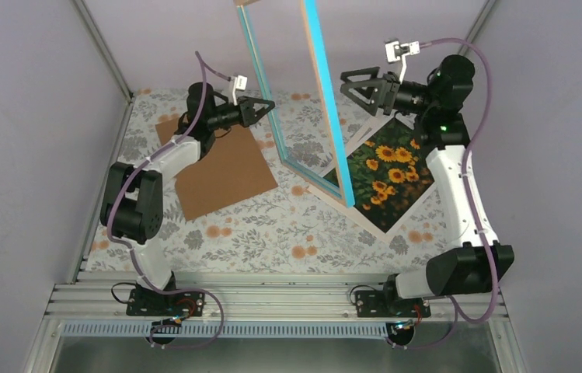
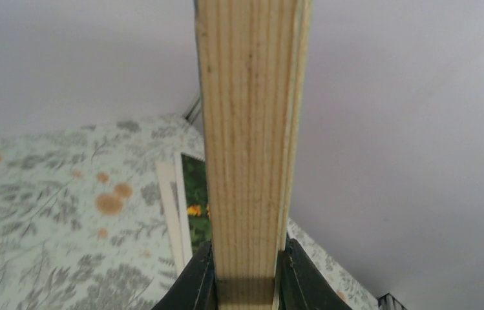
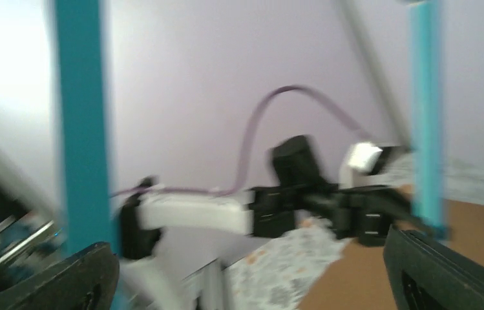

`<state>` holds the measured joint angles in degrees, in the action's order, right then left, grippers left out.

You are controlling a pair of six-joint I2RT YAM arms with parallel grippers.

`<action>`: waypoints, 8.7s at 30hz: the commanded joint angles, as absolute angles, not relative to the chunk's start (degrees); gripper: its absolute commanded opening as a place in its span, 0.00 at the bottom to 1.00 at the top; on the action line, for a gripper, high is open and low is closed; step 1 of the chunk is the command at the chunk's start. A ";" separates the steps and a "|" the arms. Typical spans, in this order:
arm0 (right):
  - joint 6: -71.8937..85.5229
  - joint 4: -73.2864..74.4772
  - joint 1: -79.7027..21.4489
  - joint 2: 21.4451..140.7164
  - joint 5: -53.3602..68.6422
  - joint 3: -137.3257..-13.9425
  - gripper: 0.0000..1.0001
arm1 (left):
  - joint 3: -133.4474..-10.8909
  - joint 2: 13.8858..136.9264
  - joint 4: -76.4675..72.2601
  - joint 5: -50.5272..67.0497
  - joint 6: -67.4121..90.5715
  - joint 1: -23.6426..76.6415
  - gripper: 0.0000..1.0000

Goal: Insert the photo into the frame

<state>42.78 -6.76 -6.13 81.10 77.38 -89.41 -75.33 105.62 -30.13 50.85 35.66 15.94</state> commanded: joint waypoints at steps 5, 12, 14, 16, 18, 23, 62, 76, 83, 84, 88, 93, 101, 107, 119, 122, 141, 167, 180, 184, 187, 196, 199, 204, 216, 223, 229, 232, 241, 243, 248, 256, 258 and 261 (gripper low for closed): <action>17.90 20.59 0.34 75.94 36.15 -85.07 1.00 | -78.69 104.48 0.47 36.91 24.72 20.73 0.02; 10.80 25.61 4.40 71.83 23.66 -79.04 1.00 | -83.02 110.72 10.84 28.25 26.72 23.46 0.02; 9.50 26.77 6.02 71.22 20.69 -77.63 1.00 | -84.11 112.80 13.61 25.32 26.72 24.52 0.02; 8.63 27.50 7.80 70.74 18.13 -76.04 1.00 | -84.22 114.52 15.21 23.63 27.15 25.46 0.02; 8.47 27.64 10.21 70.23 16.20 -73.87 1.00 | -84.73 116.47 17.13 21.40 27.47 26.10 0.02; 8.16 27.86 13.01 70.70 17.58 -70.04 1.00 | -87.43 121.29 21.26 18.77 28.86 26.28 0.02; 10.48 24.19 13.27 72.84 31.85 -56.48 1.00 | -61.39 109.39 30.65 -7.88 9.83 10.30 0.02; -3.74 35.12 12.19 88.13 42.93 -59.97 0.95 | -56.49 103.29 28.24 -10.67 6.51 9.76 0.02; -7.46 38.92 11.90 99.24 41.56 -63.98 0.91 | -55.35 92.03 23.51 -3.87 1.25 10.73 0.42; -8.06 39.46 11.90 100.39 40.76 -64.59 0.92 | -55.43 90.35 22.56 -2.83 0.08 10.84 0.54; -10.26 41.38 12.40 103.80 37.61 -66.54 0.88 | -58.26 85.49 19.48 5.79 -4.76 14.40 0.87; -14.42 45.60 13.82 107.75 36.46 -69.43 0.88 | -68.84 90.93 17.45 16.06 -1.93 27.71 0.91; -20.29 48.86 17.30 112.87 33.10 -68.76 0.85 | -81.89 108.76 9.97 27.25 12.56 42.33 0.90; -24.05 50.26 19.82 114.54 29.86 -67.54 0.84 | -88.64 120.38 10.47 26.68 19.37 44.12 0.90; -29.31 49.50 23.44 113.89 22.74 -64.51 0.82 | -103.42 133.91 27.98 13.62 20.42 43.76 0.90; -30.66 48.83 24.08 113.53 20.42 -63.97 0.82 | -100.26 132.83 30.17 11.17 19.04 43.04 0.88; -32.03 46.19 24.17 117.81 16.55 -60.51 0.69 | -92.11 130.28 21.26 38.86 21.82 40.99 0.65; -31.30 44.52 23.95 117.37 14.63 -57.89 0.63 | -84.81 129.93 24.47 35.04 36.23 40.19 0.67; -31.37 43.42 23.64 117.01 14.95 -55.54 0.62 | -76.86 122.67 -3.05 44.88 41.16 38.50 0.62; -31.16 43.30 23.64 116.94 14.71 -55.47 0.62 | -78.46 122.42 2.67 37.37 40.68 38.54 0.65; -31.17 43.25 23.64 116.43 14.59 -55.49 0.62 | -84.05 124.16 17.03 28.75 38.72 38.70 0.67; -30.48 42.67 23.55 117.90 13.12 -55.54 0.62 | -87.41 129.67 24.32 25.39 36.56 40.77 0.68; -30.18 43.05 23.55 119.23 12.83 -56.13 0.62 | -87.61 131.12 22.65 27.70 36.26 41.49 0.68; -29.58 43.80 23.55 120.46 12.84 -56.88 0.61 | -89.26 132.56 21.25 31.31 36.43 41.92 0.67; -29.27 44.04 23.31 120.72 13.00 -56.45 0.57 | -84.47 127.42 1.43 42.51 42.23 41.73 0.65; -32.29 47.28 23.25 116.72 18.40 -59.41 0.59 | -83.04 123.45 14.15 34.15 38.80 41.83 0.66; -36.05 55.61 20.14 109.21 25.20 -65.27 0.59 | -74.47 116.95 15.56 34.22 40.03 41.83 0.67; -37.28 59.12 17.12 107.23 26.86 -65.32 0.60 | -71.24 115.11 14.10 34.05 41.77 41.97 0.68; -35.44 58.18 7.54 106.40 27.36 -60.51 0.59 | -72.13 117.98 14.68 34.95 44.97 42.57 0.72; -34.22 56.49 7.21 107.89 25.40 -59.90 0.59 | -72.85 118.93 15.00 34.94 45.57 42.90 0.73; -32.03 52.96 7.22 112.29 21.01 -58.45 0.57 | -74.44 121.79 14.47 34.80 47.42 43.40 0.73; -30.76 51.21 7.19 115.76 19.96 -57.04 0.54 | -75.69 124.56 8.54 36.62 48.70 43.88 0.71; -30.76 50.97 7.20 116.18 20.03 -56.32 0.53 | -75.59 124.71 5.68 37.81 48.95 43.86 0.71; -30.89 50.42 7.15 116.50 19.84 -55.66 0.53 | -74.92 124.48 0.85 39.29 49.72 43.78 0.71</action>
